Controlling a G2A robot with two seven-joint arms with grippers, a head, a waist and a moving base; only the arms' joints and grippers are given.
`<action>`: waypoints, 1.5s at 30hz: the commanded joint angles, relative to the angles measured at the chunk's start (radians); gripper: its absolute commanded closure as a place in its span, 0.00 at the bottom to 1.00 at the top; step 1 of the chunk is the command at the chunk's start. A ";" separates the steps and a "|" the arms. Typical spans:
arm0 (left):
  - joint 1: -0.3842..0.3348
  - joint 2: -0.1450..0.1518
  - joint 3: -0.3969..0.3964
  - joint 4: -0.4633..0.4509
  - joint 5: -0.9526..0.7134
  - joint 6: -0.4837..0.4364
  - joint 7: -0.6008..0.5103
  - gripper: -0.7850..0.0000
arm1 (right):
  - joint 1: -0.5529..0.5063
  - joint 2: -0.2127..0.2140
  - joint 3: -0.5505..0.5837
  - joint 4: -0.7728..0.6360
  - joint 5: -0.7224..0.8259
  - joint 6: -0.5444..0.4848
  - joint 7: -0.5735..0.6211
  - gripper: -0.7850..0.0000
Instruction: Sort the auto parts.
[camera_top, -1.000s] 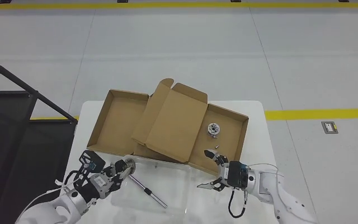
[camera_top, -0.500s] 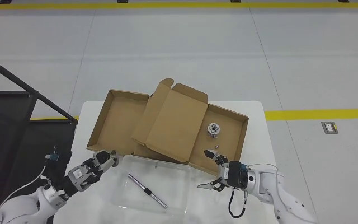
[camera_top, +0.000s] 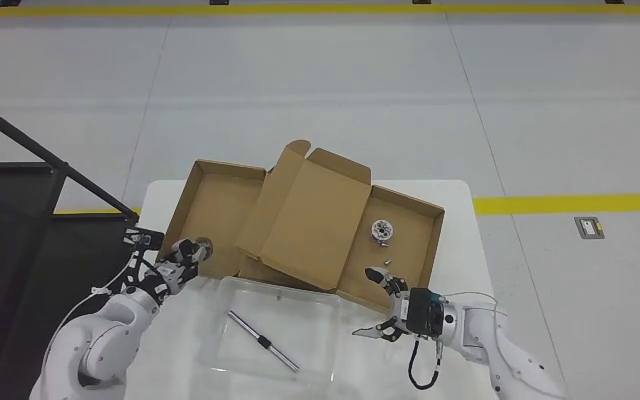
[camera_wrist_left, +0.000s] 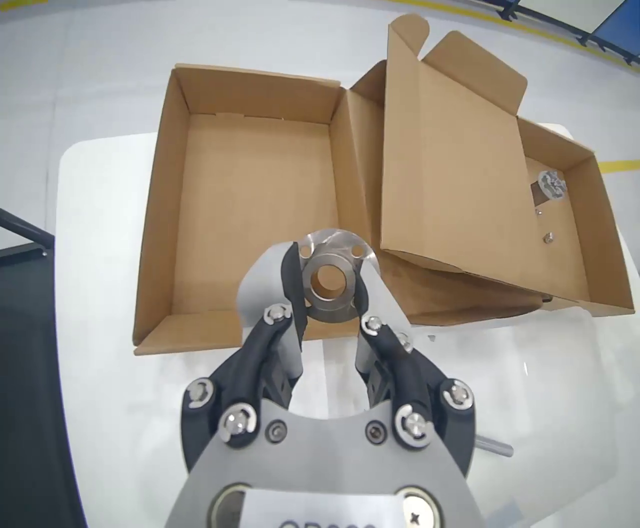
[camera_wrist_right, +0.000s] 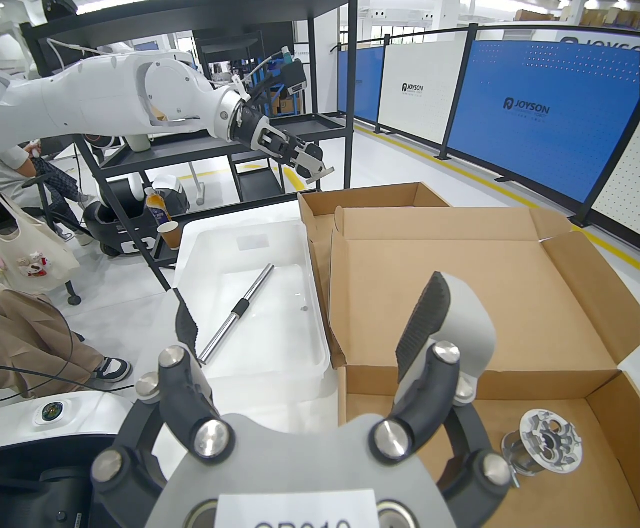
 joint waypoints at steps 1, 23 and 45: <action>0.003 0.000 -0.002 -0.003 -0.001 -0.001 0.000 1.00 | 0.000 0.000 0.000 0.000 0.000 0.000 0.000 0.00; -0.428 -0.048 0.296 0.533 0.139 0.227 0.020 1.00 | 0.000 0.000 0.000 0.000 0.000 0.000 0.000 0.00; -0.613 -0.115 0.458 0.796 0.197 0.292 0.129 0.29 | 0.000 0.000 0.000 0.000 0.000 0.000 0.000 0.00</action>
